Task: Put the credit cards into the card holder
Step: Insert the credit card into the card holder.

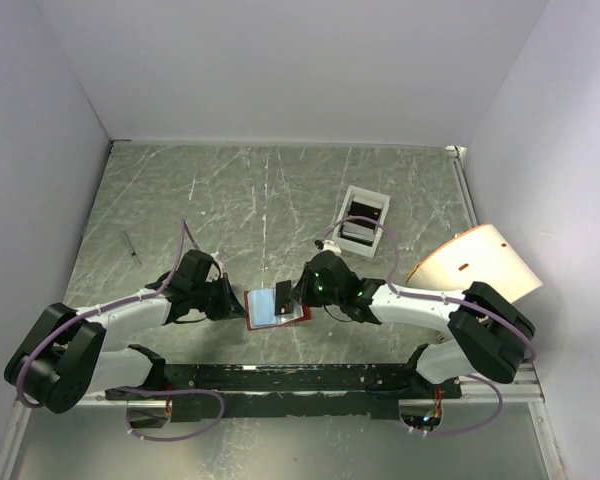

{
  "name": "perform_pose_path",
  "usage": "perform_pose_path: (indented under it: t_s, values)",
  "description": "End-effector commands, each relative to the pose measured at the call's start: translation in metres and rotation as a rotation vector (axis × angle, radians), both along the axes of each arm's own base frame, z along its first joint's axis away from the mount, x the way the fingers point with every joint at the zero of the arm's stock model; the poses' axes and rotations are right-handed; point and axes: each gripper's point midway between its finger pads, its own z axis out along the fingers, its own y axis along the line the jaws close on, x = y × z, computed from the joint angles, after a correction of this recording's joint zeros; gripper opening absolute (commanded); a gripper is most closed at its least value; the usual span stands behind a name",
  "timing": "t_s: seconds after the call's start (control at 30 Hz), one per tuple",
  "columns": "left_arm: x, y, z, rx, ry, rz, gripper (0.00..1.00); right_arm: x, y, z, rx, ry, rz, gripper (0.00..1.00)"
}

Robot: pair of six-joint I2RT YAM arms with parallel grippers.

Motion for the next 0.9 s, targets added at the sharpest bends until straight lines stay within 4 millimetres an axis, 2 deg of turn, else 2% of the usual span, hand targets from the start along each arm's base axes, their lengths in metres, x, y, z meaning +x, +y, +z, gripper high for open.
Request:
perform_pose_path:
  t_s: [0.0,0.5,0.87]
  values:
    - [0.008,0.002,0.003,0.014,-0.038,0.005,0.07,0.000,-0.009,-0.009,-0.023,-0.012,0.004,0.00]
    - [0.011,-0.001,0.007,0.004,-0.040,0.000,0.07,0.002,-0.023,-0.020,-0.122,-0.058,0.042,0.00]
    - [0.006,-0.003,0.003,-0.025,-0.029,0.008,0.07,-0.007,-0.019,-0.035,-0.130,-0.023,0.100,0.00]
